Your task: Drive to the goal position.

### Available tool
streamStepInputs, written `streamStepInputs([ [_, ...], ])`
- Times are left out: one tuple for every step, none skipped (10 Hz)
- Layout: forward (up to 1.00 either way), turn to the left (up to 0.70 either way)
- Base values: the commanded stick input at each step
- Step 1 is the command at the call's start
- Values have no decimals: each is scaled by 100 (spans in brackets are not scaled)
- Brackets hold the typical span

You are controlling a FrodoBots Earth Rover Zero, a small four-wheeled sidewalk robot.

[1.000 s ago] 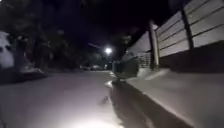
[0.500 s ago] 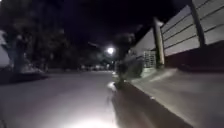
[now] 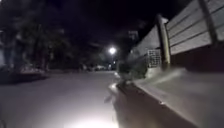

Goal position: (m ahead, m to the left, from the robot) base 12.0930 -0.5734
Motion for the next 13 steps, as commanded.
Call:
streamStepInputs([
  [70,0],
  [70,0],
  [70,0],
  [70,0],
  [70,0],
  [70,0],
  [70,0],
  [70,0],
  [70,0],
  [70,0],
  [70,0],
  [70,-7],
  [70,-27],
])
